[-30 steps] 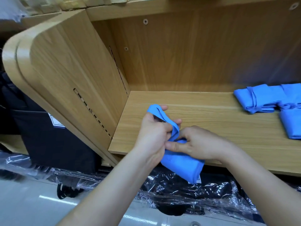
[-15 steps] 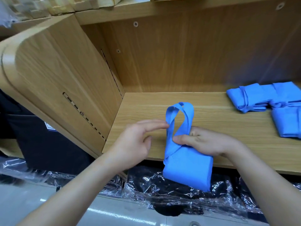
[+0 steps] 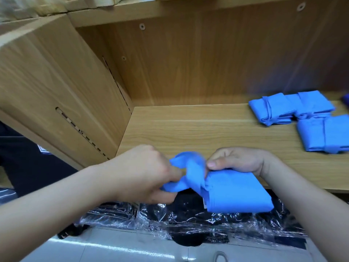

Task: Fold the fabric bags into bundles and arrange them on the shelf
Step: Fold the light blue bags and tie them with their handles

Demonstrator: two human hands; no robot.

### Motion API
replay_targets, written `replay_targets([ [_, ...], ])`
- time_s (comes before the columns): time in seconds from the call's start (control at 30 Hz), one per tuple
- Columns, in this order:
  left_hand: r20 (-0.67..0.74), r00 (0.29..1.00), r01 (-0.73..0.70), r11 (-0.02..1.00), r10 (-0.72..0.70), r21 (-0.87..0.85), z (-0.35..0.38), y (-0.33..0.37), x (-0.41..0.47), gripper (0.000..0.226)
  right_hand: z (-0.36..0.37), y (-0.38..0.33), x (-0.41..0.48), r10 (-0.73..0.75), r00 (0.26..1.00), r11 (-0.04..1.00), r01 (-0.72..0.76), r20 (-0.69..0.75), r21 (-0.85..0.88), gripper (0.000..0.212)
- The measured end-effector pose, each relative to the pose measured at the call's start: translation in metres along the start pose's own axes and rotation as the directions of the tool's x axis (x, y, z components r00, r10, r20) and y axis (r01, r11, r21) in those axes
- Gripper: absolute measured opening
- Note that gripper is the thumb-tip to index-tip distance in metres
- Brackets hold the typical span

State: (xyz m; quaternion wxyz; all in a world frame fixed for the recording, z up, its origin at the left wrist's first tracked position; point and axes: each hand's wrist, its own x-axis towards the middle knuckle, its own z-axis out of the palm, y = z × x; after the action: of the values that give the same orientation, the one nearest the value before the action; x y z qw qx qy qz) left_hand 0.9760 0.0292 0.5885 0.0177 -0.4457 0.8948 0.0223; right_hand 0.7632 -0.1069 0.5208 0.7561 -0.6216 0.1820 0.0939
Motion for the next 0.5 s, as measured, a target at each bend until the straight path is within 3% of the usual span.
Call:
replay_targets([
  [0.1,0.220,0.958,0.242,0.934,-0.185,-0.264,-0.014,0.014,-0.004,0.025,-0.008,0.009,-0.004,-0.018,1.000,0.999,0.018,0.011,-0.045,0.043],
  [0.2,0.477,0.862,0.461,0.653,-0.170,-0.600,-0.022,0.015,-0.007,0.018,-0.015,0.013,-0.005,-0.018,0.999,0.998,0.021,0.035,-0.068,0.048],
  [0.27,0.550,0.829,0.512,0.534,-0.102,-0.673,-0.020,0.009,-0.011,0.026,-0.018,0.012,-0.006,-0.026,1.000,0.995,0.028,0.015,-0.091,0.049],
  [0.33,0.550,0.826,0.503,0.608,-0.128,-0.614,-0.015,0.004,-0.013,0.037,-0.021,0.011,-0.006,-0.022,0.999,0.995,0.019,-0.035,-0.100,0.046],
  [0.4,0.524,0.830,0.483,0.718,-0.192,-0.501,-0.004,-0.003,-0.014,0.029,-0.022,0.010,-0.006,-0.020,0.997,0.994,0.012,-0.070,-0.108,0.042],
  [0.5,0.469,0.814,0.536,0.755,-0.343,-0.377,0.011,-0.005,-0.009,0.026,-0.020,0.009,-0.004,0.004,0.995,0.991,-0.017,-0.097,-0.130,0.020],
])
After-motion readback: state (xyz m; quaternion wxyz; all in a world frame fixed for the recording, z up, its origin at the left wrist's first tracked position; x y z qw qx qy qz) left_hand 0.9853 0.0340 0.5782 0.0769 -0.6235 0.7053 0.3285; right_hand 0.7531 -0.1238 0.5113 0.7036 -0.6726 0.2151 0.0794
